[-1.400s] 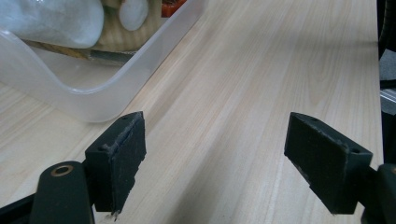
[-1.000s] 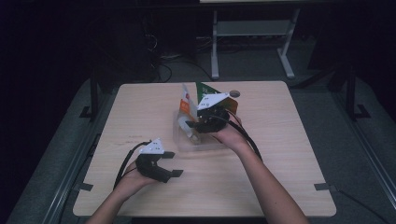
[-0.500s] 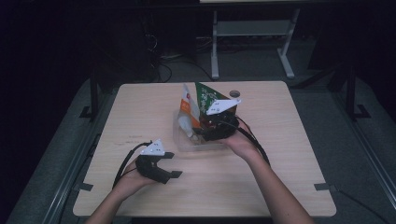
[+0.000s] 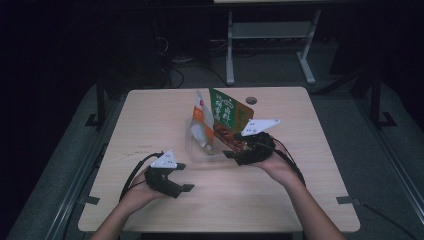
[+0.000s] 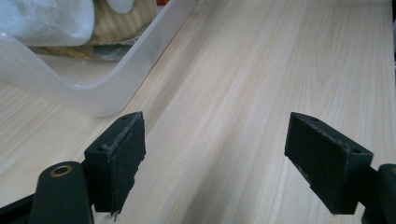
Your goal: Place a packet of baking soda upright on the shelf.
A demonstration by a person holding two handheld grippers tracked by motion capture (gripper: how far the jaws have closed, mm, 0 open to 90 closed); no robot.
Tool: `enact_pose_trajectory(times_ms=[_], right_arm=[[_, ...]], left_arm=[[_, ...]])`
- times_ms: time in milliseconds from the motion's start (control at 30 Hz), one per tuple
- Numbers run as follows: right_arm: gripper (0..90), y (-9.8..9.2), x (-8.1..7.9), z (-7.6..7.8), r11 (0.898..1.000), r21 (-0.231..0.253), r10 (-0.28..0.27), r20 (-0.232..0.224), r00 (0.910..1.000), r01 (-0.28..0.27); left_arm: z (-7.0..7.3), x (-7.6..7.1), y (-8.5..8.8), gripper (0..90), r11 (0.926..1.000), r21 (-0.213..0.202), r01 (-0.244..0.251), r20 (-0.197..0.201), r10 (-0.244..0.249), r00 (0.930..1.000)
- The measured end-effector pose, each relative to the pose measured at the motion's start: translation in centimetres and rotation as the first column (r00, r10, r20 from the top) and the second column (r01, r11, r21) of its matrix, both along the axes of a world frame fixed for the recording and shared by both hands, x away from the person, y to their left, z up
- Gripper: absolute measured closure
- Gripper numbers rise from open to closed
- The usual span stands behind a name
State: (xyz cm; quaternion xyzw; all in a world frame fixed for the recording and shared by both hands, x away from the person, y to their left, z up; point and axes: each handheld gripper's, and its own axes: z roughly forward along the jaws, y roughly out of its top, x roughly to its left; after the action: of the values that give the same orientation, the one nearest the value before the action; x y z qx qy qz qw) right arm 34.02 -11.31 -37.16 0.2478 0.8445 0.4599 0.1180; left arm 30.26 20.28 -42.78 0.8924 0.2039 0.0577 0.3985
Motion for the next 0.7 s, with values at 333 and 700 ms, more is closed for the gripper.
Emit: enact_pose_trajectory(times_ms=[333, 700], right_arm=[[28.3, -3.8, -2.9, -2.1, 1.0, 0.013, -0.016, -0.022, 0.9996, 0.016], [27.4, -7.1, -5.7, -4.9, 0.995, -0.077, -0.061, -0.025, 0.9978, 0.059]], left_arm=[[-0.2, -1.2, 1.1, 20.0, 0.9996, 0.026, -0.006, 0.003, 0.006, 1.0], [-1.0, -1.9, 1.9, 19.6, 0.9981, 0.06, -0.01, 0.015, 0.009, 0.9999]])
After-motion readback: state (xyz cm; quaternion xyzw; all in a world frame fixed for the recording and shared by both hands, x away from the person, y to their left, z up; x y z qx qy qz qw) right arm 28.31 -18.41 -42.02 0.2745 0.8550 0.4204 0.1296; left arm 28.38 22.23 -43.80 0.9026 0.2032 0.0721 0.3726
